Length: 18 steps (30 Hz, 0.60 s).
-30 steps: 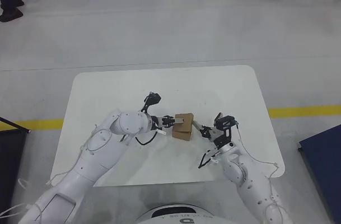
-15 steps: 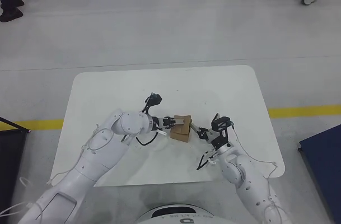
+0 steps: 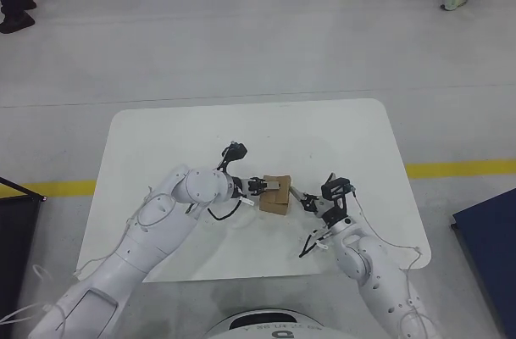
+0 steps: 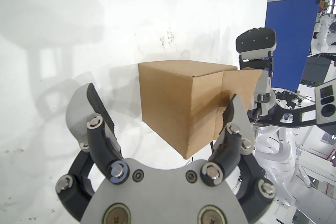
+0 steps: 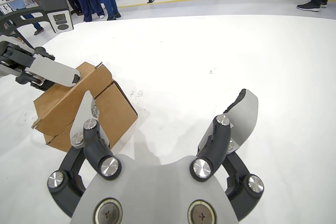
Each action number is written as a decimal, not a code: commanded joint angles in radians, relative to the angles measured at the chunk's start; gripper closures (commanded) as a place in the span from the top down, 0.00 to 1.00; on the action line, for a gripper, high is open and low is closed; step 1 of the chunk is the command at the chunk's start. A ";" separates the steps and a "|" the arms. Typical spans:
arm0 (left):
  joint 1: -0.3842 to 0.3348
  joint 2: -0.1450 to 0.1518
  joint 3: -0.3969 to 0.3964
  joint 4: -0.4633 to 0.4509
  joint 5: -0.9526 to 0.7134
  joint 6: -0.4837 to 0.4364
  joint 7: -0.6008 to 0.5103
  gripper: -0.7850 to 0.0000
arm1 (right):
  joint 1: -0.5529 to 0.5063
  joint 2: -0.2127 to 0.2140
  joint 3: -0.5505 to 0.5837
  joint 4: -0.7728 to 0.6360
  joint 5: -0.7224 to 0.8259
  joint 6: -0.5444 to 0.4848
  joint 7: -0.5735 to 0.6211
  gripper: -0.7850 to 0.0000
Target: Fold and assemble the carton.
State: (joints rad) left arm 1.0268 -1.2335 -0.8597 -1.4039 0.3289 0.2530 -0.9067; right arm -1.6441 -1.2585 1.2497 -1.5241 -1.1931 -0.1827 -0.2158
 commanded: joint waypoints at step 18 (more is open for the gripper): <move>0.014 0.001 -0.010 -0.013 0.005 -0.010 0.010 1.00 | -0.028 0.000 -0.011 -0.051 -0.066 0.045 -0.004 1.00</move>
State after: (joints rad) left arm 1.0411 -1.2323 -0.8714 -1.4156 0.3314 0.2436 -0.8948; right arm -1.6716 -1.2583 1.2406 -1.5738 -1.2532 -0.1394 -0.2220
